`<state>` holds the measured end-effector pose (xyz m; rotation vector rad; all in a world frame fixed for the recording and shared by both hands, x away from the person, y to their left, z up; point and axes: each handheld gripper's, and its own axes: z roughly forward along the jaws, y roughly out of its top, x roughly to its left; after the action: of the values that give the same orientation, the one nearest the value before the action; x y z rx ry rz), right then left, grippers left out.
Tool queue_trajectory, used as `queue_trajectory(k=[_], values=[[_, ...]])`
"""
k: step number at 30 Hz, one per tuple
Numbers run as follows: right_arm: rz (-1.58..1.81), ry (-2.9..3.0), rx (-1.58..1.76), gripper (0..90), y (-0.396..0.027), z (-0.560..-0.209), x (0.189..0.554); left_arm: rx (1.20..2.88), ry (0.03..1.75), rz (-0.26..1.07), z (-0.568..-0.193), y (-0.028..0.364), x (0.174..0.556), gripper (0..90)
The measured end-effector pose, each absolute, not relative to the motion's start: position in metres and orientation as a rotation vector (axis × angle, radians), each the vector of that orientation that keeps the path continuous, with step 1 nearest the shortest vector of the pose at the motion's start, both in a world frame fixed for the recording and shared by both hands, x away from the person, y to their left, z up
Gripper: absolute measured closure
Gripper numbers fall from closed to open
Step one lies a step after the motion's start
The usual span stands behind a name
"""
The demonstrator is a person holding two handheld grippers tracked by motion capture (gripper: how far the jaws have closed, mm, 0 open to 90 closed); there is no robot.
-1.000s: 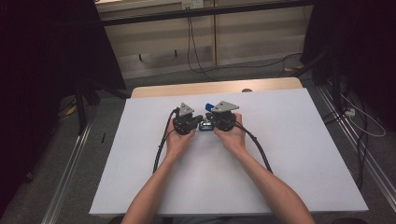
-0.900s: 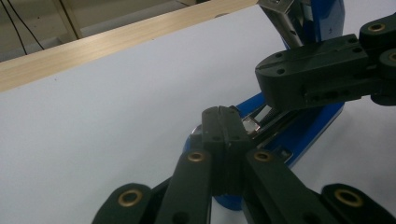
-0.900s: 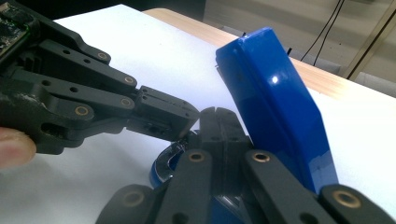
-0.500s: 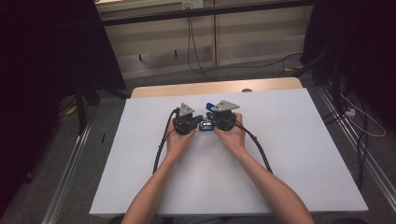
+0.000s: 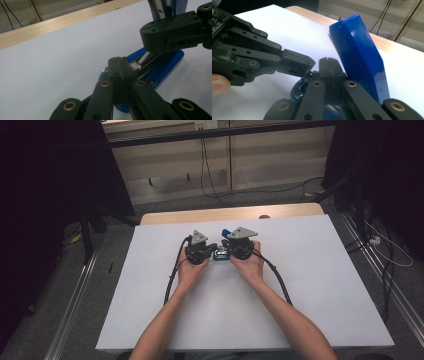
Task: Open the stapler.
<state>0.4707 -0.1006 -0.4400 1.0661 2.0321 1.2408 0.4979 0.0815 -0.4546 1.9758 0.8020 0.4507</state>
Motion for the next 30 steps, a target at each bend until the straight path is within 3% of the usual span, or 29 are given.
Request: queue_trajectory(k=[30], values=[[1.278,1.958,1.102,90.0,-0.1067,-0.4379,0.4668,1.978,0.795,0.472,-0.4546,0.0804,0.4969,90.0]])
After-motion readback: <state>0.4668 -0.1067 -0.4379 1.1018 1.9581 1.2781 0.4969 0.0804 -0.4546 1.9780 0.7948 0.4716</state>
